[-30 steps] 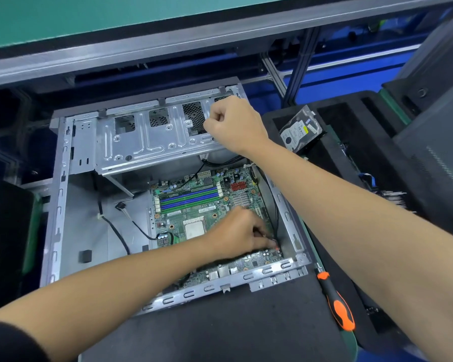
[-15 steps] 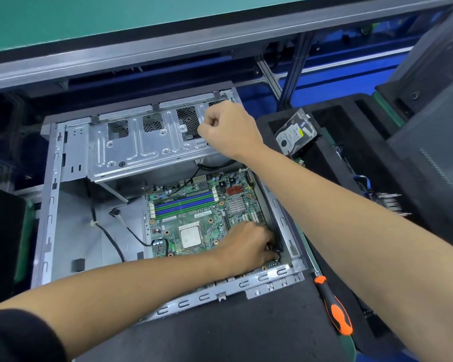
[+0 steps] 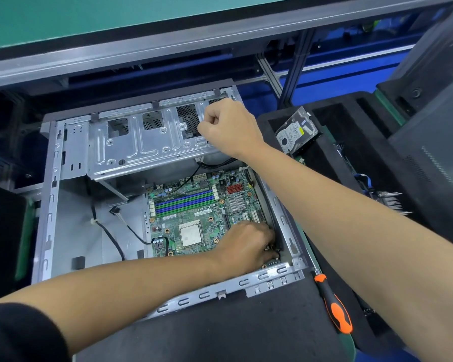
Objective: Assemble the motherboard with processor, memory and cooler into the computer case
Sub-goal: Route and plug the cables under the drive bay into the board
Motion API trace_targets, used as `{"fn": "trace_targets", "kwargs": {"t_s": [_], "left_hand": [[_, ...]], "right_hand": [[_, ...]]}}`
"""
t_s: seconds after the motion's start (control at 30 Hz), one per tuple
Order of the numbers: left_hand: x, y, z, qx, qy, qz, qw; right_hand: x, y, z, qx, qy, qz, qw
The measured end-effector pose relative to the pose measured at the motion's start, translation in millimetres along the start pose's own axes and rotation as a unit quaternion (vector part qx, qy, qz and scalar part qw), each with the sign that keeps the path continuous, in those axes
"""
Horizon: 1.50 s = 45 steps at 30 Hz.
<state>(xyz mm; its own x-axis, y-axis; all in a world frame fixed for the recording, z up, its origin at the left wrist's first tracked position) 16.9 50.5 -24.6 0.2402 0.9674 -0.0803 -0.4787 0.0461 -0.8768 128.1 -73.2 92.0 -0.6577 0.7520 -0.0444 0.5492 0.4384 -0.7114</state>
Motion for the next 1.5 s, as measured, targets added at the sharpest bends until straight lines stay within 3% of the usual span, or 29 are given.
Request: {"fn": "trace_targets", "kwargs": {"t_s": [0.23,0.47,1.0,1.17,1.37,1.5], "left_hand": [[0,1,-3,0.014,-0.026,0.002,1.0],[-7,-3,5,-0.001,0.016,-0.012,1.0],[-8,-1,5,-0.008,0.0,-0.038,0.999],[-8,2,0,0.016,-0.029,-0.059,0.998],[-9,-3,-14,0.119,-0.062,-0.085,0.987],[-6,1,-17,0.08,-0.091,-0.089,0.989]], "right_hand": [[0,0,0,0.0,0.001,0.0,1.0],[1,-1,-2,0.003,-0.002,-0.001,1.0],[0,0,-1,0.01,0.001,0.0,1.0],[1,-1,-1,0.012,0.0,0.002,1.0],[1,-1,-2,0.01,-0.002,0.001,1.0],[1,-1,-2,0.006,-0.004,-0.001,1.0]]}}
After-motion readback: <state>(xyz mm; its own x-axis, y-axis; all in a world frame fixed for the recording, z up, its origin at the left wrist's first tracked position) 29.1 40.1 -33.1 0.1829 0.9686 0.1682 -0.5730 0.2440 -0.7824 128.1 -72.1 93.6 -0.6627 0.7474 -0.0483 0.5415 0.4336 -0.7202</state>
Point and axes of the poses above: each hand's wrist, its own x-axis away from the middle knuckle, its own y-axis out of the palm, z = x × y, the point moved 8 cm from there along -x, towards the middle knuckle, and after that the axes turned 6 degrees about y, right-handed, at the moved point
